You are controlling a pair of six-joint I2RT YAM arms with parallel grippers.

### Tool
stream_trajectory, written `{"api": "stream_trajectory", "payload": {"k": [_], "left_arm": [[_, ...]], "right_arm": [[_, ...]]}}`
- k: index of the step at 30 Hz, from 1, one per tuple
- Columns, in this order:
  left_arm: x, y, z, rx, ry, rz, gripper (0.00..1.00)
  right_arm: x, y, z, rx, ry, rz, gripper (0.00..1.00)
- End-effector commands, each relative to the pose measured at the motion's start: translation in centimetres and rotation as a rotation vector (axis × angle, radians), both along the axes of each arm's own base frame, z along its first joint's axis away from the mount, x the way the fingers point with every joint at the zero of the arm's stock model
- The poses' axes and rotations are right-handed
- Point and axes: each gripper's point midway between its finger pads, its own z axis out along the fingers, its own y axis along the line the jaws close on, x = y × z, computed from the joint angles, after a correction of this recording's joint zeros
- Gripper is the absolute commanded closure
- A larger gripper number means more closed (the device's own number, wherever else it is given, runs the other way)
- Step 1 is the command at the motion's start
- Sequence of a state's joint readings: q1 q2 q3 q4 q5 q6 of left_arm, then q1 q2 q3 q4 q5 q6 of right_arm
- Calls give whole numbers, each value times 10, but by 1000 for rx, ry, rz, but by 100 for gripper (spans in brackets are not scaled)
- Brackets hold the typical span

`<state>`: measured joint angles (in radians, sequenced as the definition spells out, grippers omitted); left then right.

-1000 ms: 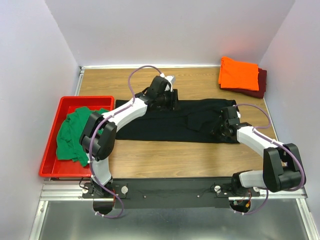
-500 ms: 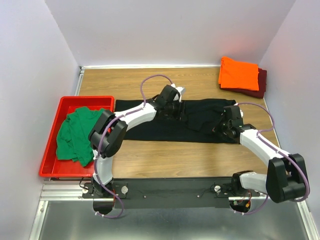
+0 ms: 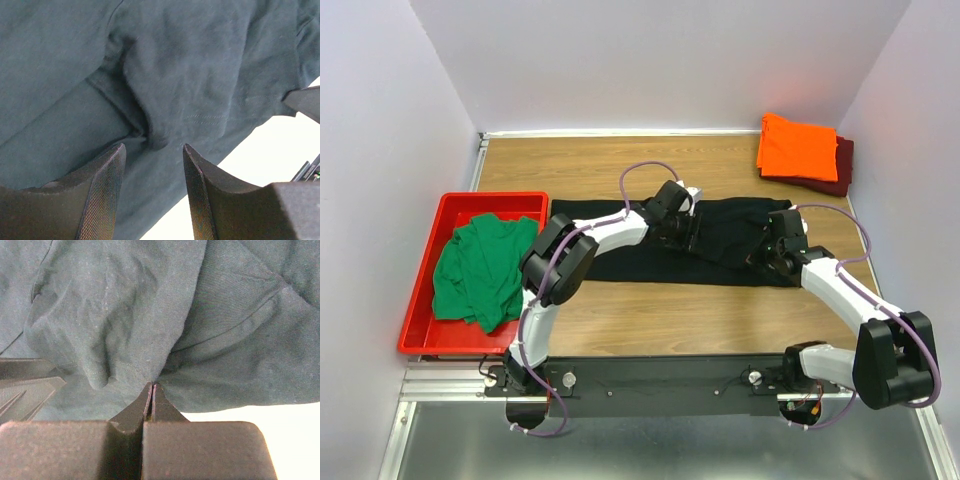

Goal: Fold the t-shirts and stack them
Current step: Fold the tshirt

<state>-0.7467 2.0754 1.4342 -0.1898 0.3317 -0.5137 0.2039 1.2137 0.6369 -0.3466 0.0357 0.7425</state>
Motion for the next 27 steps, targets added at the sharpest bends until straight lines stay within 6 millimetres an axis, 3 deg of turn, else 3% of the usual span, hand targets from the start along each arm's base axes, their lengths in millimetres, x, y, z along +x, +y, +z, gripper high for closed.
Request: {"api": "stream_trajectory", "payload": {"k": [1,9,16,24,26,27], "left_arm": [[0,-19,9,-53,-8,-39,43],[0,-21,6,-53,2,-40,46],[-3,-21,5,-54,6,-42,58],[-4,-21,7,-58,10,-43,79],[-3,-21,10,-61,5,-40,97],[-3,-21,12,-61,3,-39,100]], "right_arm": [[3,-3,9,-31,-14,2,100],[4,-3,13,-30,-23,-1,100],[5,-5,21,-38,-41,-8,100],[6,-7,29,-43,-53,-11,100],[7,-7,32,-48,-59,-11,100],[6,-8,34,-52,-61,-11,99]]}}
